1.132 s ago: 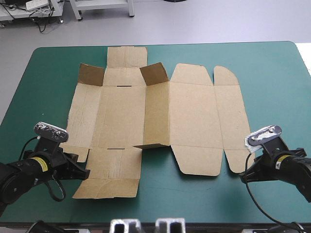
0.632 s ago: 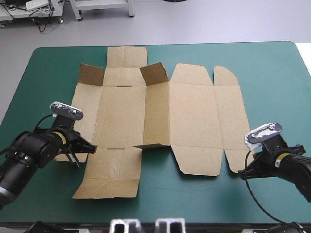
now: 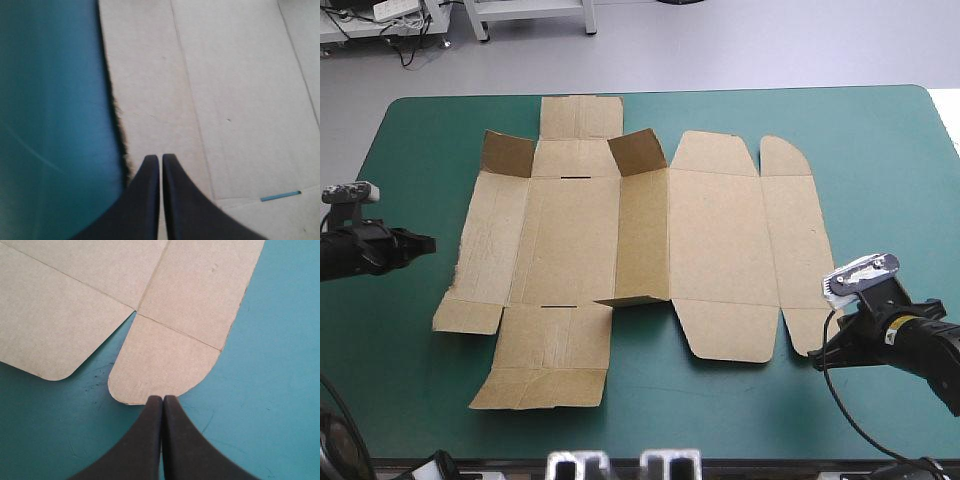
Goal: Fold the box
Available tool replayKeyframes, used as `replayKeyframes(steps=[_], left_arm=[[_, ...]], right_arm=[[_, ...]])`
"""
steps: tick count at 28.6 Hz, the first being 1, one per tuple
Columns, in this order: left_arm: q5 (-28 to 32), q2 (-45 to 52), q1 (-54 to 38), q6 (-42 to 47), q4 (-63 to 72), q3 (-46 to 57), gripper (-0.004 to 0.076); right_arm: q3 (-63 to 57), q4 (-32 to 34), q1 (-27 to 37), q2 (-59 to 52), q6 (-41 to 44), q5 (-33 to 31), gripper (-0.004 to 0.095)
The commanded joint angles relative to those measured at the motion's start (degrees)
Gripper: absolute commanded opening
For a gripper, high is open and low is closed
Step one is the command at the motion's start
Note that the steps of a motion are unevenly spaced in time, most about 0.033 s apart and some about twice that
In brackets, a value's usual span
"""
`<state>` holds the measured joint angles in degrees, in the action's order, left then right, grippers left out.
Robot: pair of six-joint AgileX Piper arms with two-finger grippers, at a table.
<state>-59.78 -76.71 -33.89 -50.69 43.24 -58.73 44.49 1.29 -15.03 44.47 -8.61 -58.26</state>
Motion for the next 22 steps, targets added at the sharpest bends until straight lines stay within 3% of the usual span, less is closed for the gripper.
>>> replayKeyframes(steps=[1, 4, 6, 9, 10, 12, 22], left_arm=[[-1.64, -3.99, -3.08, 0.19, 2.86, -7.48, 0.0015], [-1.60, -8.77, -3.25, 2.28, 3.90, -11.84, 0.0025], [-4.11, -12.07, -3.25, 2.28, 4.93, -14.02, 0.0092], [-8.57, -16.51, -3.25, 2.42, 6.83, -15.04, 0.0281], [-11.26, -18.87, -3.25, 4.11, 7.07, -15.04, 0.0398], [-13.15, -21.25, -3.25, 5.58, 6.97, -15.04, 0.0482], [-14.79, -28.00, -0.05, 8.60, 4.70, -14.93, 0.0494]], right_arm=[[1.57, -1.29, 0.10, -0.14, -0.84, 3.31, -0.0024], [1.57, -0.95, 0.10, -0.14, -1.08, 3.52, -0.0024], [1.57, -1.29, 0.10, -0.14, -1.92, 3.52, -0.0024], [1.57, -1.29, 0.10, -0.14, -3.01, 3.52, -0.0024], [1.57, -1.29, 0.10, -0.14, -3.01, 3.52, -0.0024], [1.57, -1.29, 0.10, -0.14, -3.01, 3.52, -0.0024], [1.57, -2.13, 0.10, -0.14, -3.01, 3.52, -0.0024]])
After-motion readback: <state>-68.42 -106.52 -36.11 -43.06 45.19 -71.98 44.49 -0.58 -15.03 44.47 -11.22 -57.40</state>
